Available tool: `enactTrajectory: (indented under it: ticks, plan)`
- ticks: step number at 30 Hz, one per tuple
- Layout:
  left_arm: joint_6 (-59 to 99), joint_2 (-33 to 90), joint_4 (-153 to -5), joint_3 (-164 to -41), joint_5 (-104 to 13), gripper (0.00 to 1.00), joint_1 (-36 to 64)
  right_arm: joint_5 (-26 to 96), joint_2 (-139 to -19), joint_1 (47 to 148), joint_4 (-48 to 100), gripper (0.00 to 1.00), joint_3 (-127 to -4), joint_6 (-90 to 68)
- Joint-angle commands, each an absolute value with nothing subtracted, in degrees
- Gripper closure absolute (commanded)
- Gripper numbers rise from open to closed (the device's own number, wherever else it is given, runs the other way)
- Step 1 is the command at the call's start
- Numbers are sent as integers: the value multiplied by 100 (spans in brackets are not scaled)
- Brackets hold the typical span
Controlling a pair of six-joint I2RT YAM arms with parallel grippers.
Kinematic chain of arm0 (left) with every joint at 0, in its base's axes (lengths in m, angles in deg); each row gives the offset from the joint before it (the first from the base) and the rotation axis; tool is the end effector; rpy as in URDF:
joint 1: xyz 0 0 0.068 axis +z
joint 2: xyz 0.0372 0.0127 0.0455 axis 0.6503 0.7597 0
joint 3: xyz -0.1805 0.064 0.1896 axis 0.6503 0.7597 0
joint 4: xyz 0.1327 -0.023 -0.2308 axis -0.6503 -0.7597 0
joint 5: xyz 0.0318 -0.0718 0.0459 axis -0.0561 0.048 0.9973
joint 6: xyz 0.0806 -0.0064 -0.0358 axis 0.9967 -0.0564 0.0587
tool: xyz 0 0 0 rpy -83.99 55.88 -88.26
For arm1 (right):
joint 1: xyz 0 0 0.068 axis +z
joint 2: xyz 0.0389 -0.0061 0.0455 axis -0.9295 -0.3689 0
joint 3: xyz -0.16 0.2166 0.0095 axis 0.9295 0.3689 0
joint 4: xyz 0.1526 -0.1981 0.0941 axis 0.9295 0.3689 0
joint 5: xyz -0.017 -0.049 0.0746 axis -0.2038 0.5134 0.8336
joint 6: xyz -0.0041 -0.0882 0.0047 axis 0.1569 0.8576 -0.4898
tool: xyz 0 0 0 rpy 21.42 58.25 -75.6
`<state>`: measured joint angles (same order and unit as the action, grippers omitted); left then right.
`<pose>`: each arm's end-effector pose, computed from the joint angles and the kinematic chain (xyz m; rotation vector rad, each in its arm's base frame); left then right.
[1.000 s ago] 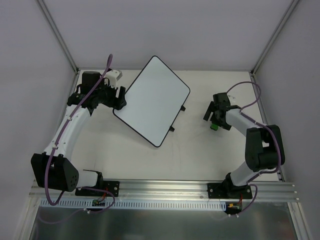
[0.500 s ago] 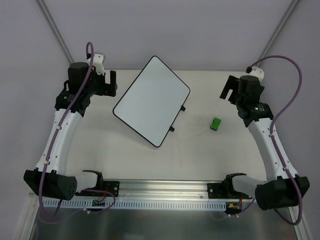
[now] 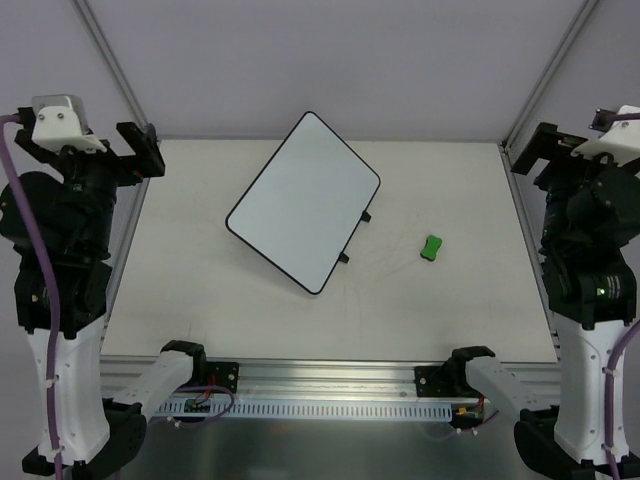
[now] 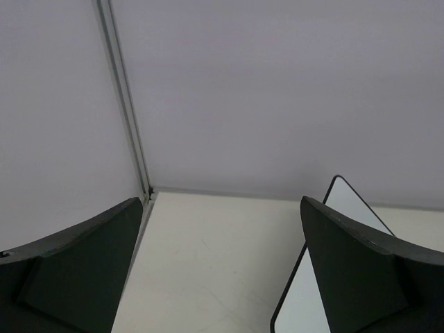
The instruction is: Erase the whiteboard
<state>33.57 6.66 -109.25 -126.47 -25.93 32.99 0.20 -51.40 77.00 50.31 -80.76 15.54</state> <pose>0.1540 -0.0049 0.5763 -0.0566 1.3167 0.0492 0.1722 -0.0103 0.5541 0.0640 1.3914 -0.4845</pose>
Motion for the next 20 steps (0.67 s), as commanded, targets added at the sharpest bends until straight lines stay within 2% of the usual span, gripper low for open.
enactTrajectory:
  ticks: [1,6,20]
  plan:
    - [3677,553,-10862,-12863,-2231,1,3248,-16,-4775,7661,4591,1,-8253,2242]
    - [3836,342,-10862,-13021,-2064,1,3248,168,-4493,7661,4362,1,-8341,2691]
    - [3879,245,-10836,-13347,-2151,1,3248,459,-4396,7661,4142,1,-8218,2568]
